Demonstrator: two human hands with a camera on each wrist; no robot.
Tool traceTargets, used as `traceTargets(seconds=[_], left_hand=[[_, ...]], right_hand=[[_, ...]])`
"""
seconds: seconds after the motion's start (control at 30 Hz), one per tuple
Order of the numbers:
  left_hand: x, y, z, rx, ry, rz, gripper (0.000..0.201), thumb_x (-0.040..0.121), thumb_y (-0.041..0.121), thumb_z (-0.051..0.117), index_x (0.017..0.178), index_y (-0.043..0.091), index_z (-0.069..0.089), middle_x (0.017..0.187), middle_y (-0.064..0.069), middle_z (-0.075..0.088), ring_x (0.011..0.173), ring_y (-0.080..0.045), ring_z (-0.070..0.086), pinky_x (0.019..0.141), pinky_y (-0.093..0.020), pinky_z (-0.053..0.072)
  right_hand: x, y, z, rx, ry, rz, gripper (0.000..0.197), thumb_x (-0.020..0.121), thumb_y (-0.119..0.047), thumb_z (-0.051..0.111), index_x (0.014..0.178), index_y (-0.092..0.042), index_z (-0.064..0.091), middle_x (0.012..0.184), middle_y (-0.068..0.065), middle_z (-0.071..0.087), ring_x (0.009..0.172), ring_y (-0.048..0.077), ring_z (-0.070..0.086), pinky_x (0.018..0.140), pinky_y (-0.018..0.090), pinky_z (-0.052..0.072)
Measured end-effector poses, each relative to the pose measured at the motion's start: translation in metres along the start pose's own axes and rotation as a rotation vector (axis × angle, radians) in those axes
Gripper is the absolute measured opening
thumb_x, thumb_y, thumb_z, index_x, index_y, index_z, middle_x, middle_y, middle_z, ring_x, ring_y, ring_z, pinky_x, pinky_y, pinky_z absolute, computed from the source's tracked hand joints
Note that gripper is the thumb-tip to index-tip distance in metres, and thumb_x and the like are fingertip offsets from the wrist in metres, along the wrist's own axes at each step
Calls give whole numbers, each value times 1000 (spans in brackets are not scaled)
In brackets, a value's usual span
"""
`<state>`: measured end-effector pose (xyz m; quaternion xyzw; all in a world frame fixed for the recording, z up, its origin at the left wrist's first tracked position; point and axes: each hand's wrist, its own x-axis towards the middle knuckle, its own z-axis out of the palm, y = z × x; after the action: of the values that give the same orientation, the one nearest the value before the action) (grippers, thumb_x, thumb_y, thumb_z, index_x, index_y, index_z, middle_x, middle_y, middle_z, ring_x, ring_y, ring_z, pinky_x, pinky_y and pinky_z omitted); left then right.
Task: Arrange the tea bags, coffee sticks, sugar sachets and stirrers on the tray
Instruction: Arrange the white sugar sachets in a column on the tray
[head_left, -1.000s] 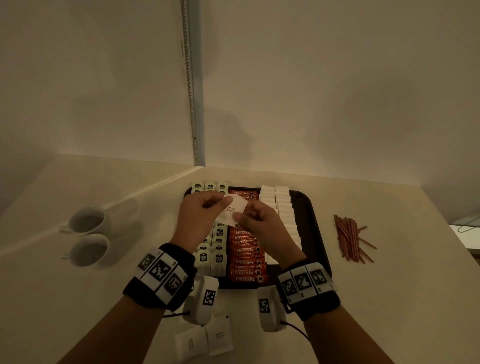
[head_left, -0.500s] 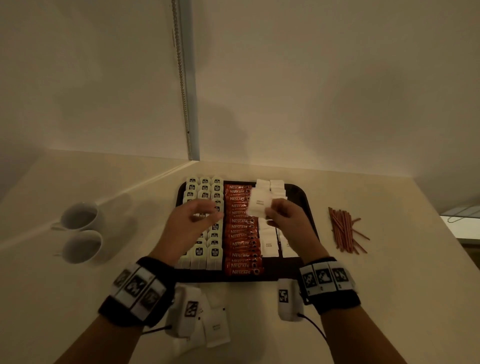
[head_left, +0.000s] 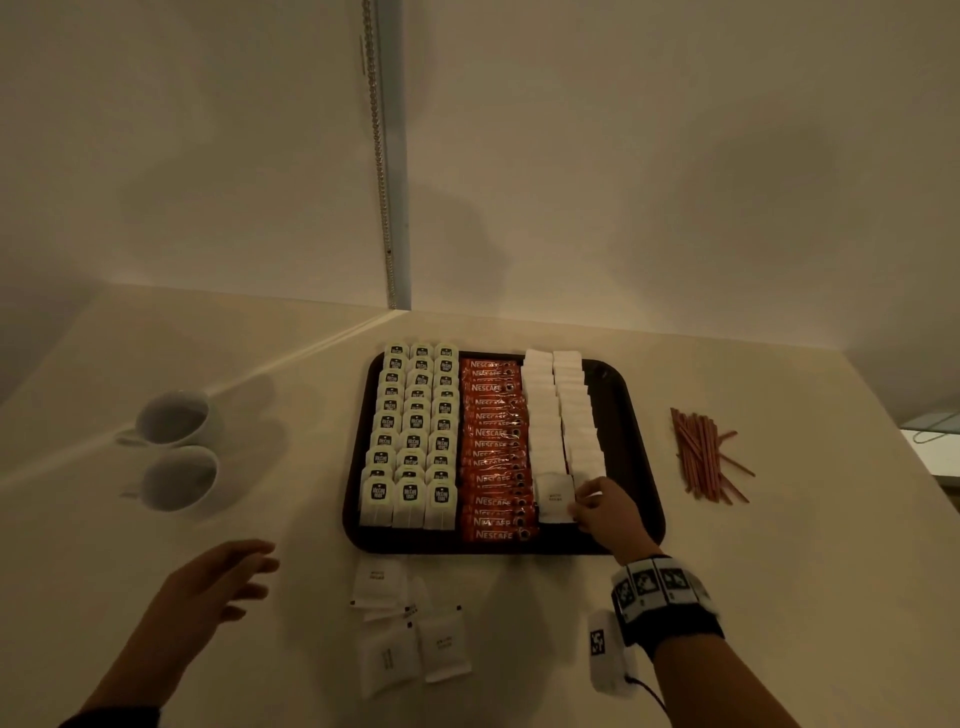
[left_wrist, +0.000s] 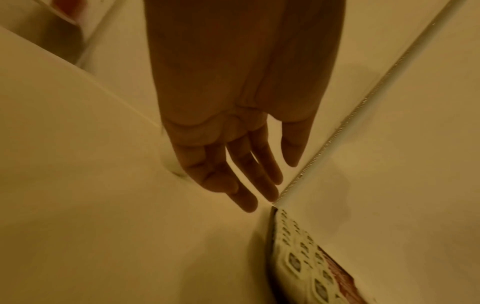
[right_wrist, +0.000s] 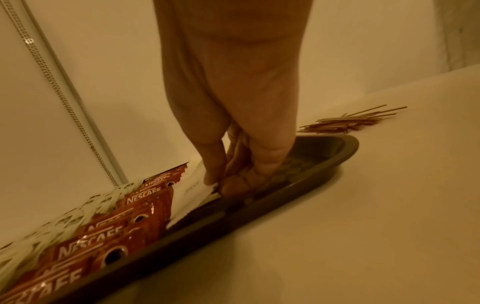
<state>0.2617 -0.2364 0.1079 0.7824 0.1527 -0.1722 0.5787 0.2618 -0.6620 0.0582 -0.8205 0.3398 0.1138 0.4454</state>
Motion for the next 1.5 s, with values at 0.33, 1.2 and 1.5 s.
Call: traceTargets(seconds=[0.33, 1.2, 1.5], left_hand=[[-9, -11, -5, 89, -8, -49, 17, 96, 8, 52, 97, 13, 68, 90, -6, 73, 81, -29, 65, 68, -33, 44], [28, -20, 100, 830, -104, 8, 80, 76, 37, 77, 137, 8, 33, 136, -14, 36, 125, -29, 38, 102, -36, 38], [31, -15, 85, 576, -155, -46, 57, 82, 13, 71, 125, 4, 35, 124, -19, 54, 114, -34, 53, 91, -37, 42]], right_hand=[[-7, -9, 12, -196, 168, -62, 23, 82, -13, 70, 88, -11, 47, 84, 3, 53, 78, 15, 54, 59, 16, 37], [-113, -52, 101, -749, -589, -509, 34, 84, -36, 66, 112, -18, 61, 119, 2, 55, 110, 18, 50, 95, 31, 44], [-129, -52, 157, -980, -537, -795, 52, 75, -52, 68, 118, -23, 61, 152, 5, 15, 138, 29, 12, 108, 48, 27]])
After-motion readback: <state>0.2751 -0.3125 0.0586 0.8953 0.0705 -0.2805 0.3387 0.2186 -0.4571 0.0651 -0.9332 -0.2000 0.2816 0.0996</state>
